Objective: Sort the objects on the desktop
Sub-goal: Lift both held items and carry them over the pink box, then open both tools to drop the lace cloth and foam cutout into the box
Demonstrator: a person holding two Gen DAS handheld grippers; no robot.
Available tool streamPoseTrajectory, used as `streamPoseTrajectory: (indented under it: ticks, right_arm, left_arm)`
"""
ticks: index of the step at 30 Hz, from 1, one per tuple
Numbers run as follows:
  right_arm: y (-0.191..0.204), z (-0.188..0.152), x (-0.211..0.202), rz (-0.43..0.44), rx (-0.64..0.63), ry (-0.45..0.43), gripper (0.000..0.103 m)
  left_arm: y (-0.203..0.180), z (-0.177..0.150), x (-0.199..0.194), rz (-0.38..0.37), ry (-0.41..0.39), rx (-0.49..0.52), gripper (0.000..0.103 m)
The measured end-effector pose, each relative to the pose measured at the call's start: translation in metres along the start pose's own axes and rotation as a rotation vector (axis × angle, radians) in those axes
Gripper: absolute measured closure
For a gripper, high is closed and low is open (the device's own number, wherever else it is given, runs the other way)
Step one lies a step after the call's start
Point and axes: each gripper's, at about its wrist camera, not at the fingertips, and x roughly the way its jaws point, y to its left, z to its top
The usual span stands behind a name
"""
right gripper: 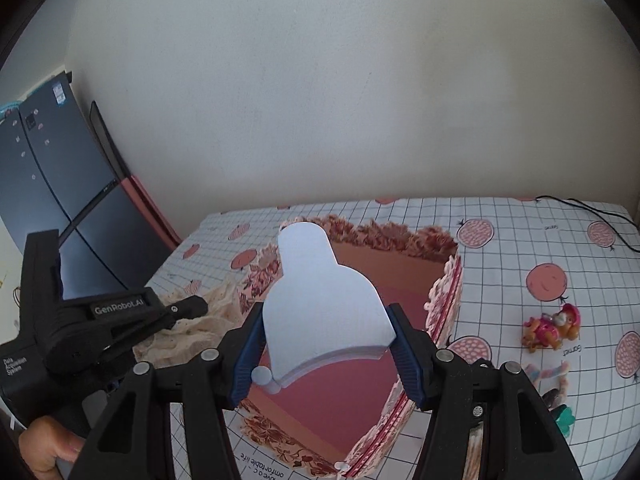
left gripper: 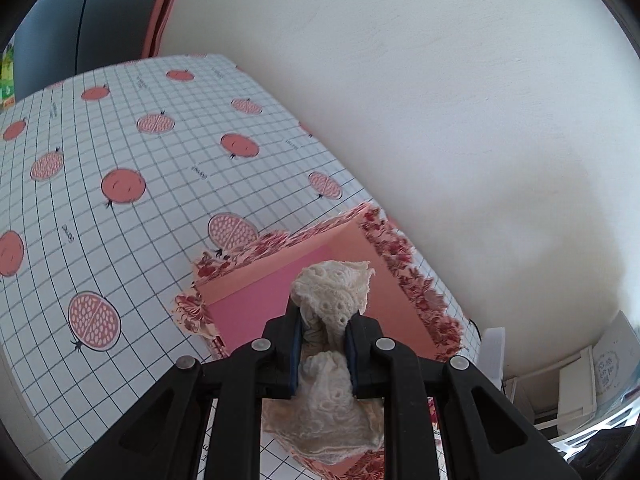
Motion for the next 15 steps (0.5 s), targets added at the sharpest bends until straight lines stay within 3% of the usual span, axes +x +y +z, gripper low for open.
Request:
streamPoseTrajectory:
  ticks: [7, 10, 12, 15]
  right_arm:
    - [0.002, -0.004, 0.013, -0.024, -0.006, 0.051, 0.039]
    - [0.000, -0.003, 0.014, -0.034, 0.005, 0.052, 0.039]
    - [-0.002, -0.002, 0.014, -0.016, 0.021, 0.059, 0.039]
    - [-0.002, -0.001, 0.014, -0.022, 0.022, 0.059, 0.039]
  left_arm:
    - [0.007, -0.001, 0.014, 0.013, 0.053, -0.027, 0.082]
    - [0.009, -0.002, 0.015, 0.014, 0.065, -0.031, 0.072]
    - [0.010, -0.001, 0.016, 0.020, 0.069, -0.031, 0.056]
    - [0.011, -0.001, 0.015, 0.020, 0.066, -0.037, 0.047]
